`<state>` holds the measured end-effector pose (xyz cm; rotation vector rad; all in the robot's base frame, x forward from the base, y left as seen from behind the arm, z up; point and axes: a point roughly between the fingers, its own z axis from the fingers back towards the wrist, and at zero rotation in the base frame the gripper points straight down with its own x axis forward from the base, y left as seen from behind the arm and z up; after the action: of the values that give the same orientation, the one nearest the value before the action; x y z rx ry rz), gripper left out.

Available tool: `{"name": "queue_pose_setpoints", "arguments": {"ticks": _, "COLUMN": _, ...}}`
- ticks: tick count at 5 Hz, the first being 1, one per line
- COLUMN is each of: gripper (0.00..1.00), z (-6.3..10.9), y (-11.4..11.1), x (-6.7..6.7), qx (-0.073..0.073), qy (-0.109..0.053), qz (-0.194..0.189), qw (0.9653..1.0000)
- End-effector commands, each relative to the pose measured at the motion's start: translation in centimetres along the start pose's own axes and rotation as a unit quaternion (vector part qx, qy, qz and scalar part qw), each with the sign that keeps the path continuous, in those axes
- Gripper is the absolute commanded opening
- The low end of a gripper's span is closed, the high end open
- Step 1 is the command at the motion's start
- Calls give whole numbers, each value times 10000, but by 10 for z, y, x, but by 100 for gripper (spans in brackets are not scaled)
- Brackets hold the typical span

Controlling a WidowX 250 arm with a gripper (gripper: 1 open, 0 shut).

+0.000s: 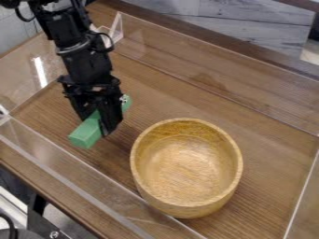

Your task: Remove the green block from inside the brown bowl and put it on the table

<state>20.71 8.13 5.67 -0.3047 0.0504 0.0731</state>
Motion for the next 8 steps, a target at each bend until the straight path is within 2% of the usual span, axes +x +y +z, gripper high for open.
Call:
{"name": "queue_pose_setpoints", "arguments": {"ticks": 1, "gripper": 0, "z": 11, "y": 4, "x": 10, "qx": 92, "qy": -171, "qz": -7, "qw": 9998}}
{"name": "queue_pose_setpoints", "arguments": {"ticks": 8, "gripper": 0, "z": 9, "y": 12, "x": 22, "qx": -43, "qy": 94, "qz": 159, "qw": 9998}}
